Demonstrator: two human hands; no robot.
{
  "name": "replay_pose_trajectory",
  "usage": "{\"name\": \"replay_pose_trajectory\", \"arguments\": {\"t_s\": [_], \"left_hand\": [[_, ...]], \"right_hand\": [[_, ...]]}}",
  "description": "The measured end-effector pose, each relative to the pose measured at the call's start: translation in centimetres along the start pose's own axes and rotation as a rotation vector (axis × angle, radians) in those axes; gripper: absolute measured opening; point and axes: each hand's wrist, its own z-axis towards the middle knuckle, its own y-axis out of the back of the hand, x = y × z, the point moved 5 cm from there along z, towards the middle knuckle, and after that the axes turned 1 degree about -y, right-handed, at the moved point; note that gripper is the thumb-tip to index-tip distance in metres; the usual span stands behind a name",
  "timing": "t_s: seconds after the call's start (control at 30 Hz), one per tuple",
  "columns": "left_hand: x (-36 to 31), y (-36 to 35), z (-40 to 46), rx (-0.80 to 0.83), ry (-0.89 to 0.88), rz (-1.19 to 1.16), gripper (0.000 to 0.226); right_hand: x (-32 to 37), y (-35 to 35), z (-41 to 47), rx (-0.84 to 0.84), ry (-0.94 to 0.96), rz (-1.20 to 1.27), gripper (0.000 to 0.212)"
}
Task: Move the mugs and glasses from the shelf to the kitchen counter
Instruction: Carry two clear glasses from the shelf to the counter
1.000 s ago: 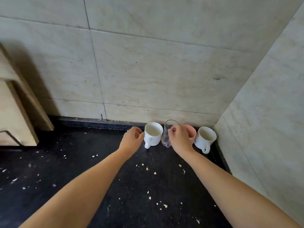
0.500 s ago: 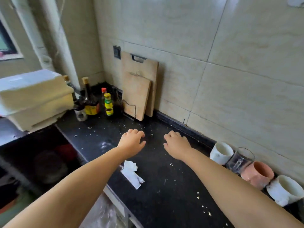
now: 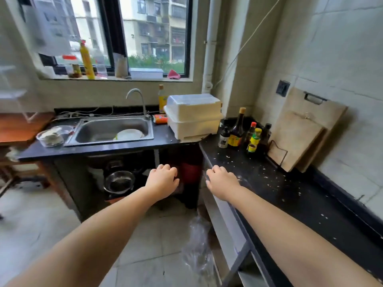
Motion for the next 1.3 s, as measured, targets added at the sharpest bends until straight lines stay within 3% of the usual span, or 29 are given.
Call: {"name": "replay_pose_trajectory", "arguments": {"t_s": [0.33, 0.6, 0.8, 1.3], "left_hand": [[24.2, 4.9, -19.7, -0.022, 0.395, 0.052, 0.032], [36.0, 9.3, -29.2, -0.101, 0.632, 0.023, 0.03], [44.3, 12.0, -29.0, -0.147, 0.691, 0.021, 0.03], [68.5, 18.9, -16.9, -0.239, 0.826, 0.028, 0.029]], "right_hand": [[31.7, -0.3, -0.7, 0.011, 0.377, 0.075, 0.037], [48.4, 1.6, -0.1, 0.006, 0.608, 0.049, 0.038], [56.5, 3.7, 5.3, -0.029, 0.716, 0.043, 0.038], [73.5, 11.1, 29.5, -0.131, 0.807, 0.071, 0.036]]}}
